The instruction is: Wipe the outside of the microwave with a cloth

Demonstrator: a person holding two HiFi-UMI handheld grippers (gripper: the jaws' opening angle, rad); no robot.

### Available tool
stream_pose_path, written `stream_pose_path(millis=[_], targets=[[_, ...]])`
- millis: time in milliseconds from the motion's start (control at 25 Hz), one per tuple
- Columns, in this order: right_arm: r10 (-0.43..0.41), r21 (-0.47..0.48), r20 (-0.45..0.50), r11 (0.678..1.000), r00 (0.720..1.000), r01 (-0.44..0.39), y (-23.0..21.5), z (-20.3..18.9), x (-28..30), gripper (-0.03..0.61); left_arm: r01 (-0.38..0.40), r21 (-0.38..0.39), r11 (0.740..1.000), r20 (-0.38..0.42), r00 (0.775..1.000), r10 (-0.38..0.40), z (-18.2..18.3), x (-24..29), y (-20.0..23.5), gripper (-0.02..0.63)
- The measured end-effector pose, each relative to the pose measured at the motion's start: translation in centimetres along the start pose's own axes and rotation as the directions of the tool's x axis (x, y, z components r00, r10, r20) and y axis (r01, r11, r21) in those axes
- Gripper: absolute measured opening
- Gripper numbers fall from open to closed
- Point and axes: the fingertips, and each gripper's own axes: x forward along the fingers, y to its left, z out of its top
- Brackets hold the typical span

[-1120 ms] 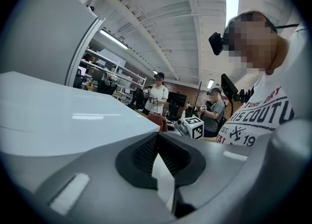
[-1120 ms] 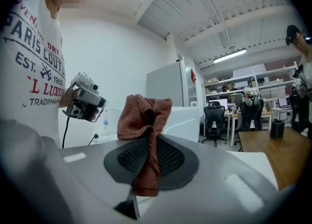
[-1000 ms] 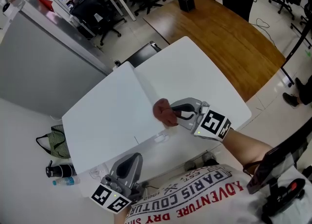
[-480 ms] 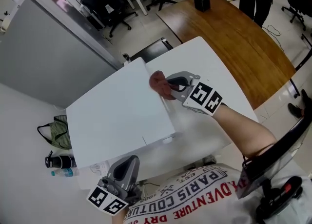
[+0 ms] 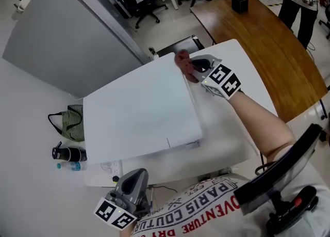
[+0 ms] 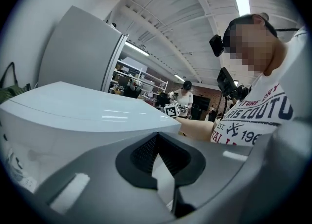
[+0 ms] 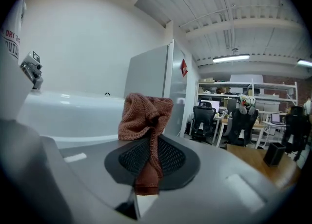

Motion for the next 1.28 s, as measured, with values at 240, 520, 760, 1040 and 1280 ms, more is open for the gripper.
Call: stream_pose_path(millis=[240, 520, 760, 1040, 1280], targets=[[-0.024, 0.011, -0.017, 1.0, 1.0, 0.024, -1.8, -0.3, 2.2, 0.018, -0.047, -0.018, 0.999, 0.001, 0.999, 0.047, -0.8, -1.6, 0.2, 0.002], [-0.011, 0.053, -0.002, 0.999, 1.0, 0.011, -2.2, -0.6, 1.6, 0.029, -0.038, -0.016, 0.999, -0.004, 0.999, 0.038, -1.2, -1.6, -0.3, 0.002], [-0.023, 0.014, 0.007, 1.0, 1.0, 0.023, -1.5, -1.0, -3.6, 0.037, 0.056, 0.016, 0.998, -0.025, 0.998, -0.056, -1.2, 0.7, -2.2, 0.002], [-0.027, 0.046, 0.036, 0.999, 0.999, 0.026, 2.4, -3.2, -13.5, 0.037, 0.279, 0.065, 0.958, -0.089, 0.958, -0.273, -1.0, 6.0, -6.3, 0.002], [-0.03, 0.115, 0.027, 0.993, 0.999, 0.027, 7.6, -7.0, -20.1, 0.037, 0.436, 0.092, 0.895, -0.152, 0.895, -0.42, -1.2, 10.0, -11.2, 0.002]])
